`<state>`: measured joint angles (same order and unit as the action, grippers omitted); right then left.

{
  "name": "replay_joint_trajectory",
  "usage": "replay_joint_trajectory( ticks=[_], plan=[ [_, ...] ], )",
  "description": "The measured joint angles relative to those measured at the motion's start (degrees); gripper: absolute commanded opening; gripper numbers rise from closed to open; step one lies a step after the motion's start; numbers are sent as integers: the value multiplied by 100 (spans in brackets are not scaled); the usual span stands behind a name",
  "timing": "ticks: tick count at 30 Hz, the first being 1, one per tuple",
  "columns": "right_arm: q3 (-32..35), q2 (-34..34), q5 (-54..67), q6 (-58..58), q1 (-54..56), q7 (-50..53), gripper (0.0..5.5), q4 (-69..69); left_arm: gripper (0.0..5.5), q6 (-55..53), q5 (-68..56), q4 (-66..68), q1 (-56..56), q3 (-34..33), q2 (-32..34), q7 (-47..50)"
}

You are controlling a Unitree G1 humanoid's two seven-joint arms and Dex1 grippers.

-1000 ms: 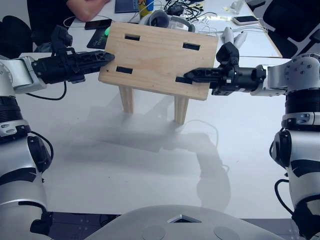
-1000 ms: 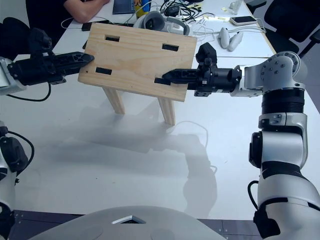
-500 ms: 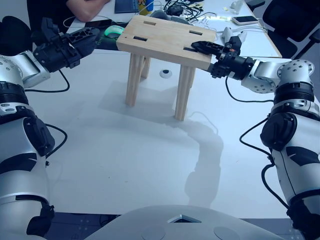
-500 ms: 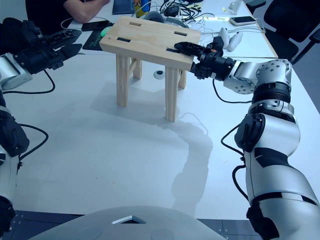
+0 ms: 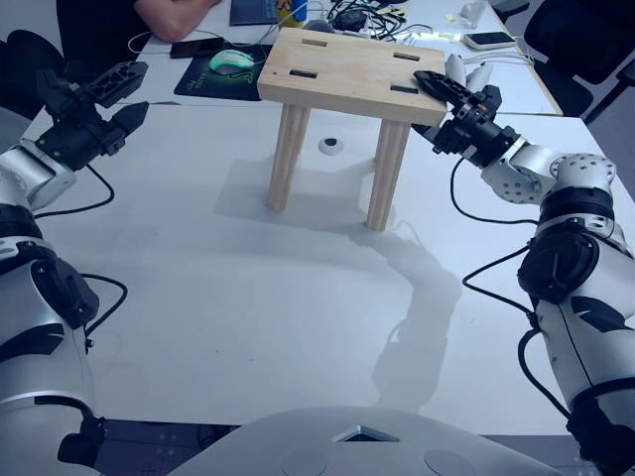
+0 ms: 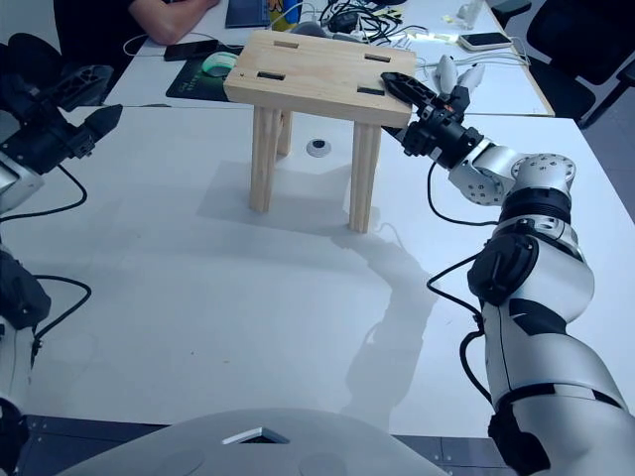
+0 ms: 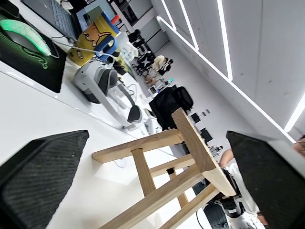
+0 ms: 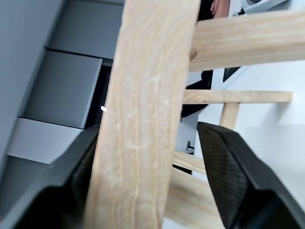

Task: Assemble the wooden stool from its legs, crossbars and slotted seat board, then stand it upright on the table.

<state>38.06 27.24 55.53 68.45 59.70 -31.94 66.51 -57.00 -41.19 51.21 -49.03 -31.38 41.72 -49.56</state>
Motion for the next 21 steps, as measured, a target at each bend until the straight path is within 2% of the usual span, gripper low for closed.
replay_joint_trajectory(
  ticks=[11, 14, 19, 21],
  plan=[
    [771, -13, 225, 293, -172, -234, 292, 26, 538, -292, -379, -786, 1038, -423, -377, 349],
    [715, 15, 102, 217, -234, -240, 292, -128, 538, -384, -465, -1089, 1183, -483, -485, 484],
    [-36, 112, -468, -156, -393, -546, 292, -758, 538, -541, -682, -2014, 1392, -512, -669, 804],
    [-53, 113, -469, -152, -431, -658, 292, -768, 538, -624, -833, -2264, 1427, -534, -750, 892]
  ],
)
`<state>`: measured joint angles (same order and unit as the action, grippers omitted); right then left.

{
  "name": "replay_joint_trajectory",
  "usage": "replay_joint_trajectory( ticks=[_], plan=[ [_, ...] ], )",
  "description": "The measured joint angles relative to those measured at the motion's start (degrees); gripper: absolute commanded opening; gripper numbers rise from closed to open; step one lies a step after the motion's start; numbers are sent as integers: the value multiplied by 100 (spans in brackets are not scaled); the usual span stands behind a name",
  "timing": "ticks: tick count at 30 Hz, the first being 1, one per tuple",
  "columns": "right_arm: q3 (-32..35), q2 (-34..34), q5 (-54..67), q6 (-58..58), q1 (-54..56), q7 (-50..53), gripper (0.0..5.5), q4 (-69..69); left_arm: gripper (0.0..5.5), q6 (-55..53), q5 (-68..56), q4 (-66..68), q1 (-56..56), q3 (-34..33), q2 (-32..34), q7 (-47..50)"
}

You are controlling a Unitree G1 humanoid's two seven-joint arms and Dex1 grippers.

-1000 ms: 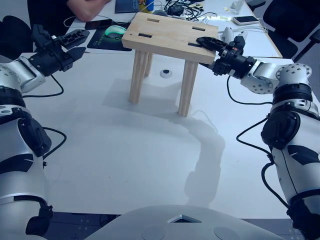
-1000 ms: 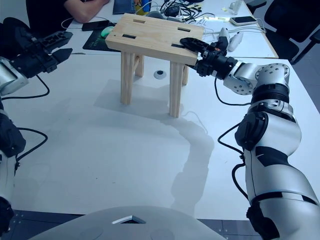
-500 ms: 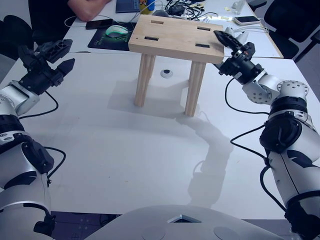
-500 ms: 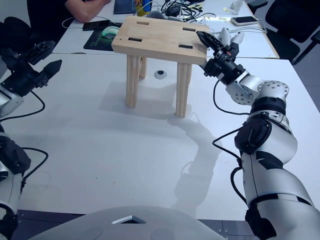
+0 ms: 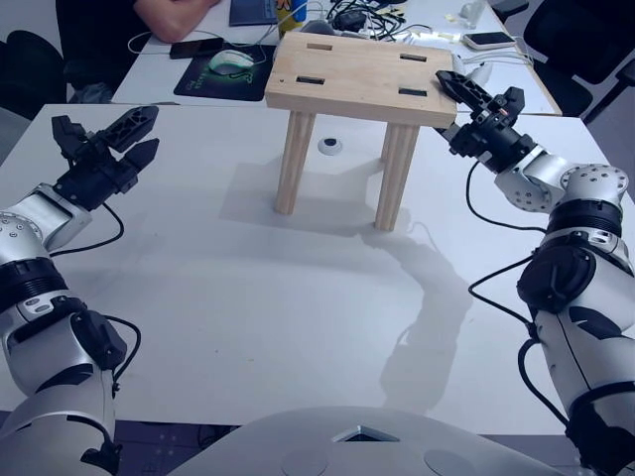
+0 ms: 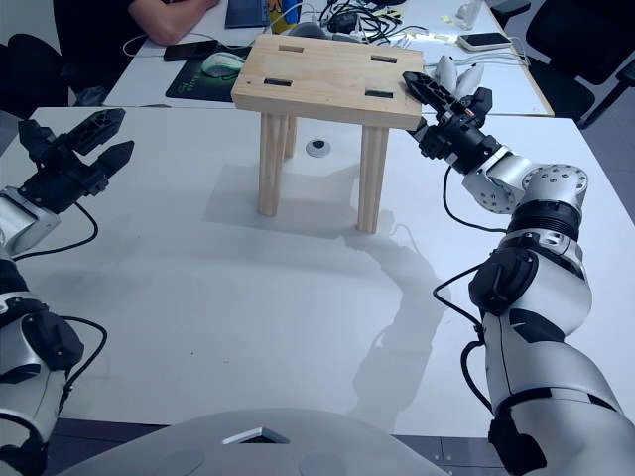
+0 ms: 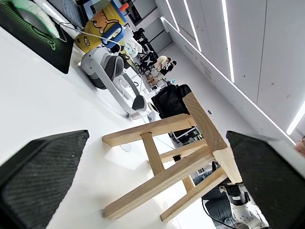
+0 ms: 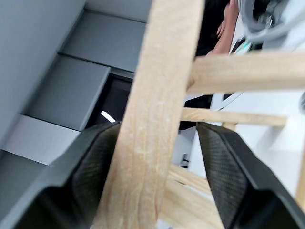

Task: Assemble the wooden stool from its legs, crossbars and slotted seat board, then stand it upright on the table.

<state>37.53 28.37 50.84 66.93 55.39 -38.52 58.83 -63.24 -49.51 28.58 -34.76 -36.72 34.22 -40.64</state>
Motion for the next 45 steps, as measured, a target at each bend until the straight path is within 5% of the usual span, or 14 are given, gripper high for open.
replay_joint_trajectory(
  ticks=[11, 18, 24, 29, 40, 45],
  plan=[
    [1006, 284, 507, 197, -101, 106, 292, 886, 538, 331, 31, 503, 385, -31, -11, -145],
    [1044, 360, 446, 132, -206, 102, 292, 744, 538, 475, 52, 708, 419, 55, 69, -308],
    [378, 653, -329, -583, -820, -33, 292, 316, 538, 843, 110, 347, 538, 53, 103, -201],
    [36, 543, -897, -1973, -1198, 272, 292, -723, 538, 2597, 973, -1109, 663, 184, -251, 1005],
    [-1990, -569, -3620, -4561, -2281, 2766, 292, -5205, 538, 4848, 3601, -3253, 1113, 1847, -1339, 3159],
    [-2768, -668, -5065, -4991, -2430, 3772, 292, -5857, 538, 5138, 4284, -3195, 796, 2149, -1455, 3823]
  ],
)
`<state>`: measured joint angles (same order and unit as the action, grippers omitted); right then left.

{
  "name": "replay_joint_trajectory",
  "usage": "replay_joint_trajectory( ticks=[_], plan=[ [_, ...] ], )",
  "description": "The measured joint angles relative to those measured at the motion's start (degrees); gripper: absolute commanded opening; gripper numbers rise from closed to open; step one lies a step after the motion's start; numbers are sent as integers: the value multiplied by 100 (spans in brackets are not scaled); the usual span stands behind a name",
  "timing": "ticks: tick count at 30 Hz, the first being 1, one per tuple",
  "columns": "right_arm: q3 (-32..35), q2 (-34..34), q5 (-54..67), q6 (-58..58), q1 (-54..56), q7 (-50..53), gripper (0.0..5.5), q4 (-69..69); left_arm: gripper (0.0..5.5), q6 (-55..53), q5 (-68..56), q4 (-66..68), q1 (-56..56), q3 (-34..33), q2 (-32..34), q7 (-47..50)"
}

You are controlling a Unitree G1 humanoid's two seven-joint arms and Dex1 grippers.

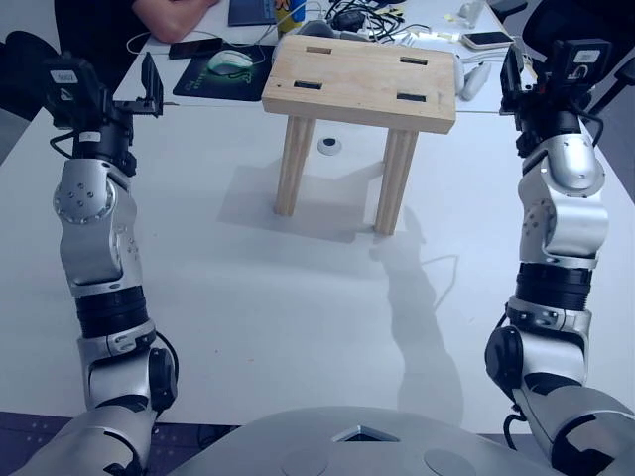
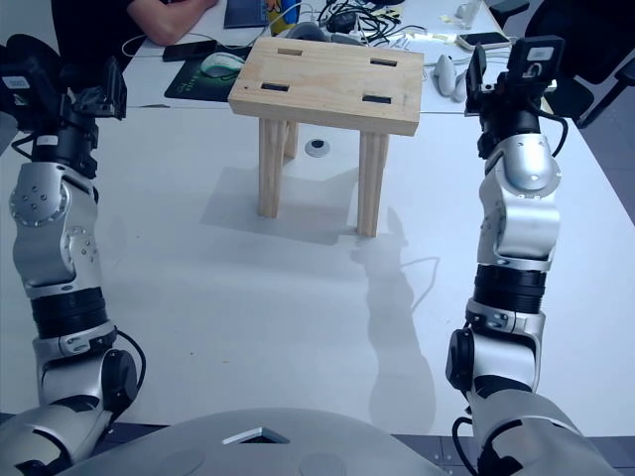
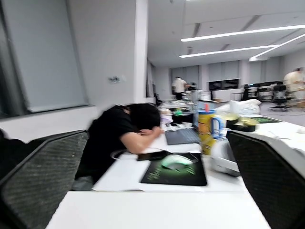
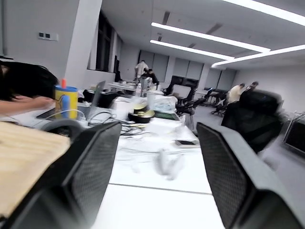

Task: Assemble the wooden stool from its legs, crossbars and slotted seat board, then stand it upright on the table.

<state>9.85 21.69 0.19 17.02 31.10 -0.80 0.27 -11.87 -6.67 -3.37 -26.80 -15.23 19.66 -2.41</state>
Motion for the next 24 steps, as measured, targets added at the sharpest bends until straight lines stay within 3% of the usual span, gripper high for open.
replay_joint_trajectory(
  ticks=[5, 24],
  plan=[
    [-155, -213, -362, -183, -121, 405, 292, 214, 538, 422, 639, 328, -101, 317, -280, 679],
    [55, -731, 149, -838, 196, 425, 292, 1145, 538, 921, 737, 755, -264, 505, -476, 734]
  ],
)
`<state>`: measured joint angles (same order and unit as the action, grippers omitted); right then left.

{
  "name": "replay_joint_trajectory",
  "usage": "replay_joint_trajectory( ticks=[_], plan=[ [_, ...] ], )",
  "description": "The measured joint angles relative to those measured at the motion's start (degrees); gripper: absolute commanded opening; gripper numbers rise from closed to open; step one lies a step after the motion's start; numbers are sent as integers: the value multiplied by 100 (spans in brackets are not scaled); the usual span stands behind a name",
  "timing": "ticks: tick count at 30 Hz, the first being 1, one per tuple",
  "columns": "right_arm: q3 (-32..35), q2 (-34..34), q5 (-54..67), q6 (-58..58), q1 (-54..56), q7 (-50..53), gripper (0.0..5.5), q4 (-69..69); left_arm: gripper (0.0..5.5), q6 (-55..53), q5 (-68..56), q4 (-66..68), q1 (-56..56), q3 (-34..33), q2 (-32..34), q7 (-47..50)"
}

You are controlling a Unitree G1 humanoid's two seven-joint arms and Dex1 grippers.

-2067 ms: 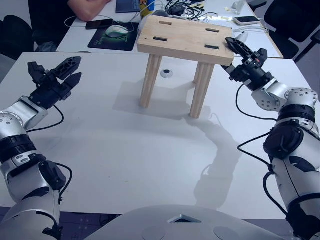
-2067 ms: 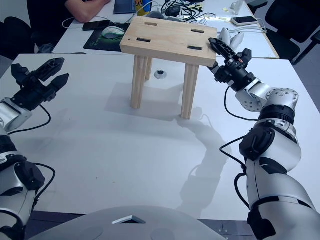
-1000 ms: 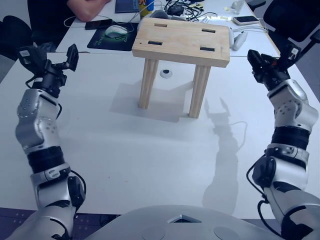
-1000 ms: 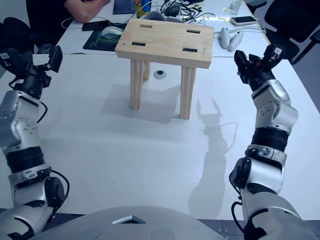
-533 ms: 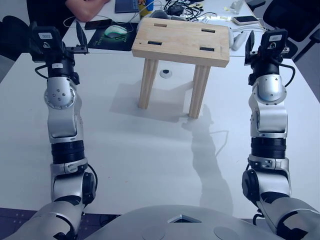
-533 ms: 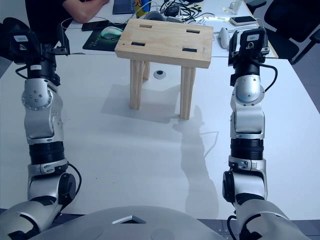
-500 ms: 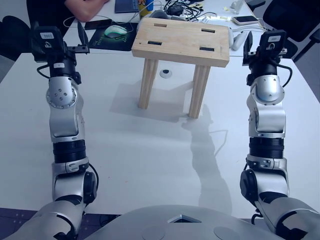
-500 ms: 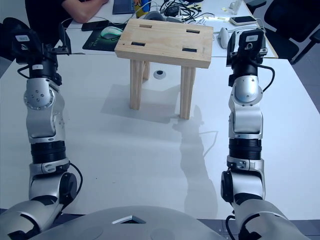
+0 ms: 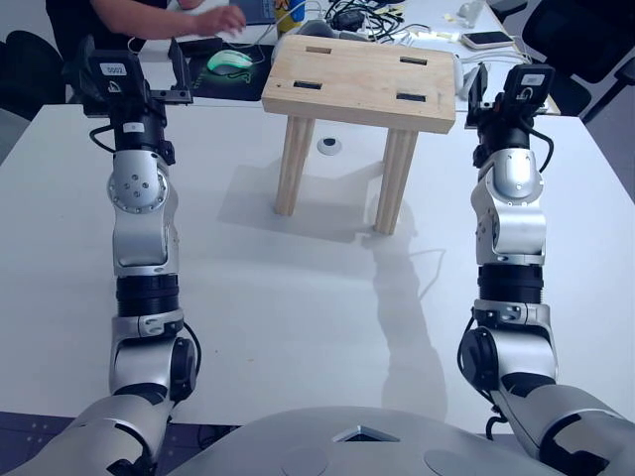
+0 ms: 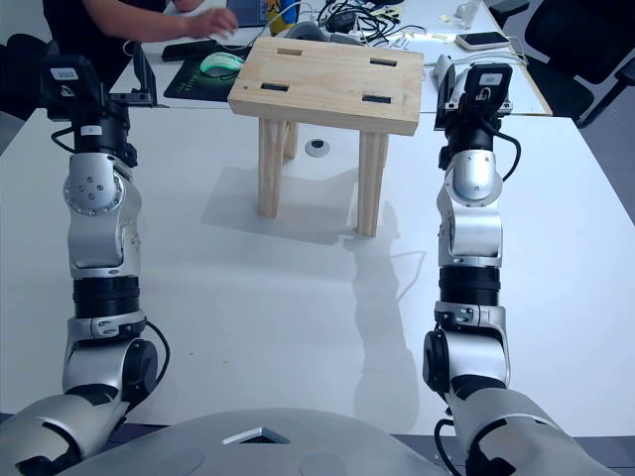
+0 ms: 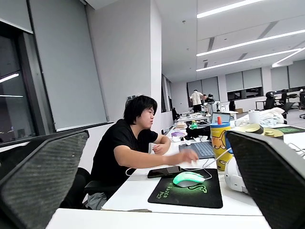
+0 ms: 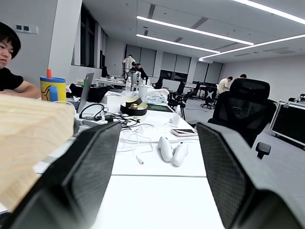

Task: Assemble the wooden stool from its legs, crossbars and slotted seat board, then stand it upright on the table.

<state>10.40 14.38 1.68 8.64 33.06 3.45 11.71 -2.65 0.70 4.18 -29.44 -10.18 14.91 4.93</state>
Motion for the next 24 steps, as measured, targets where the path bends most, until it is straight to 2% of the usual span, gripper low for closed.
replay_joint_trajectory(
  ticks=[8, 24],
  plan=[
    [12, -119, 147, -147, 82, -39, 292, 414, 538, 234, -132, 441, -22, -34, -115, -28],
    [-39, -186, 96, -318, 293, 24, 292, 921, 538, 358, -125, 390, 55, -54, -118, -170]
  ],
)
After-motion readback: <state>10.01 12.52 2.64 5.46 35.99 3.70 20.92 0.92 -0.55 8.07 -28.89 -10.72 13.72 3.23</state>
